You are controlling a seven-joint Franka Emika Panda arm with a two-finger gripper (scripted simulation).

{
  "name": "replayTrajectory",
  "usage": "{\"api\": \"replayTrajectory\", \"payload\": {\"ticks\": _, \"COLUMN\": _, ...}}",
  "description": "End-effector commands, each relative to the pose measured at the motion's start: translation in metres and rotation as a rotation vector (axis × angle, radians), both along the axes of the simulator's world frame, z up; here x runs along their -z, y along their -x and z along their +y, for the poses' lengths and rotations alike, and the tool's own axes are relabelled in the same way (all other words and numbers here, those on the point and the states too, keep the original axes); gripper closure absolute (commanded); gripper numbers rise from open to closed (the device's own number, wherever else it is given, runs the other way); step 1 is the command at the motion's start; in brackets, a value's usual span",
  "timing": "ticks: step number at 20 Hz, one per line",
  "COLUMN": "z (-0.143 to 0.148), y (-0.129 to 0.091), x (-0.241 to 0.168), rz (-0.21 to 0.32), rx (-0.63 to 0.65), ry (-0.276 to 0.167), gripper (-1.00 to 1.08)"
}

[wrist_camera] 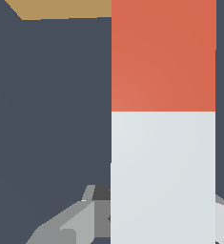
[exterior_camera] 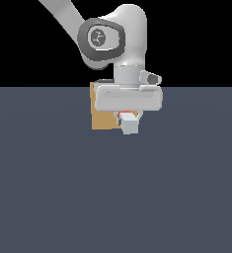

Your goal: Insert the peg into the horizontal hole in a box.

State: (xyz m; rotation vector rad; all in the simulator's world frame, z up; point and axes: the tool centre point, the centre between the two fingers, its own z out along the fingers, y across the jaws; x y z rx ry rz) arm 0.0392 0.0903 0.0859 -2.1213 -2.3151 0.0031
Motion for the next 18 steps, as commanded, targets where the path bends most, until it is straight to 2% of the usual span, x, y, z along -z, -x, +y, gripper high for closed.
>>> {"api": "replayTrajectory", "payload": {"ticks": 1, "z": 0.0111, "y": 0.0012, "x": -0.0047, "rz": -0.003, "rx": -0.026, "ry": 0.0, "gripper": 1.08}}
{"api": "replayTrajectory", "payload": {"ticks": 18, "z": 0.0193, "y": 0.0036, "x": -0.005, "rz": -0.001, "rx": -0.033, "ry": 0.0, "gripper": 1.08}}
